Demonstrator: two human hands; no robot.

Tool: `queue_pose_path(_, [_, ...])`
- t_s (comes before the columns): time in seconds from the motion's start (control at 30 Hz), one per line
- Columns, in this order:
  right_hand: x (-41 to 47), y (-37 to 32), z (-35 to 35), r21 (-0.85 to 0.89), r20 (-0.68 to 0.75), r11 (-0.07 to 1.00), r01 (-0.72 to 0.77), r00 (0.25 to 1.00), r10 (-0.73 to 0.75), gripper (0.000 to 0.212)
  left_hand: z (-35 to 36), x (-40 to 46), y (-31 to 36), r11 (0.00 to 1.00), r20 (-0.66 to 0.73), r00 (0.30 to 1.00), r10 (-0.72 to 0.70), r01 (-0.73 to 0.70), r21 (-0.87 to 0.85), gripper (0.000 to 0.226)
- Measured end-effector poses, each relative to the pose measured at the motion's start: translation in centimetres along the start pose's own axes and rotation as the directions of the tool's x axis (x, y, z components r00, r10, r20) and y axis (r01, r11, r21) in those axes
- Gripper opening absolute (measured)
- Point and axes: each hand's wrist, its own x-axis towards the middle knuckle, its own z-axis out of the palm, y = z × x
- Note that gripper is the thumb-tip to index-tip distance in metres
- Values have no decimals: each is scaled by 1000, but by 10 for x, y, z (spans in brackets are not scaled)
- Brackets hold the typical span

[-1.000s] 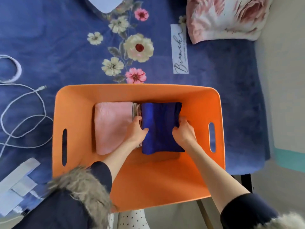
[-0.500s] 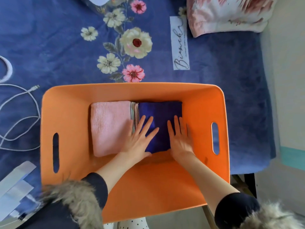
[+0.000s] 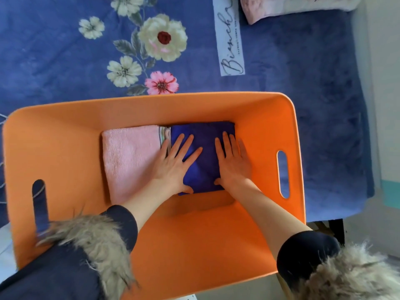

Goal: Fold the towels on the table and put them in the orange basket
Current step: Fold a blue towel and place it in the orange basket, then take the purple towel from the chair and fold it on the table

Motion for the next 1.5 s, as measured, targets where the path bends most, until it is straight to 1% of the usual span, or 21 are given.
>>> queue_pose_path(0.13, [6, -2, 0, -61, 20, 998, -4, 1000, 5, 122, -8, 2, 2, 999, 110, 994, 5, -9, 38, 121])
queue_pose_path(0.2, [3, -2, -4, -35, 44, 999, -2, 999, 4, 119, -19, 2, 0, 999, 182, 983, 27, -32, 24, 117])
queue_pose_path(0.23, [-1, -1, -7, 9, 56, 1000, 2, 998, -3, 115, -26, 1, -1, 999, 209, 977, 39, -40, 1, 113])
queue_pose_path(0.3, [-13, 1, -15, 161, 47, 987, 11, 999, -19, 102, -42, -4, -5, 996, 242, 969, 42, -22, -85, 103])
queue_pose_path(0.37, [-32, 5, -26, 308, -11, 951, 15, 1000, -12, 87, -60, -16, -9, 978, 257, 966, 3, 51, -203, 92])
queue_pose_path(0.43, [-57, 11, -43, 426, -62, 905, -2, 998, 32, 76, -81, -35, -10, 947, 254, 966, -45, 122, -297, 80])
queue_pose_path(0.5, [-83, 18, -62, 543, -106, 839, -21, 990, 93, 67, -108, -56, -8, 917, 207, 975, -77, 151, -368, 71])
queue_pose_path(0.57, [-112, 27, -83, 648, -140, 761, -38, 976, 168, 59, -138, -76, -5, 895, 110, 988, -104, 142, -423, 63])
queue_pose_path(0.63, [-142, 38, -101, 744, -156, 666, -47, 957, 242, 49, -167, -96, -1, 877, -21, 992, -122, 97, -471, 56])
queue_pose_path(0.7, [-172, 51, -113, 805, -188, 592, -40, 929, 319, 41, -195, -115, 6, 854, -136, 984, -116, 28, -520, 49])
queue_pose_path(0.77, [-202, 66, -120, 843, -204, 535, -45, 895, 397, 40, -219, -131, 15, 831, -215, 972, -98, -39, -556, 44])
queue_pose_path(0.83, [-234, 81, -121, 880, -181, 470, -70, 865, 468, 49, -240, -142, 28, 816, -273, 960, -65, -106, -569, 39])
queue_pose_path(0.9, [-267, 93, -118, 916, -150, 392, -87, 832, 535, 54, -259, -147, 46, 812, -317, 949, -2, -184, -554, 37])
queue_pose_path(1.0, [-321, 106, -106, 951, -90, 281, -130, 753, 652, 53, -287, -152, 87, 797, -337, 927, 162, -325, -510, 36])
queue_pose_path(1.1, [-378, 108, -86, 966, -30, 184, -182, 628, 777, 50, -308, -162, 138, 749, -355, 855, 377, -507, -426, 37])
queue_pose_path(1.23, [-453, 80, -54, 975, 102, -2, -222, 437, 893, 49, -317, -197, 194, 629, -330, 707, 626, -708, -322, 36])
queue_pose_path(1.37, [-523, 35, -20, 958, 265, -221, -184, 261, 928, 48, -307, -244, 239, 476, -265, 529, 806, -846, -241, 34])
queue_pose_path(1.5, [-589, -19, 11, 910, 396, -382, -162, 71, 915, 48, -287, -299, 284, 314, -176, 341, 923, -936, -161, 34])
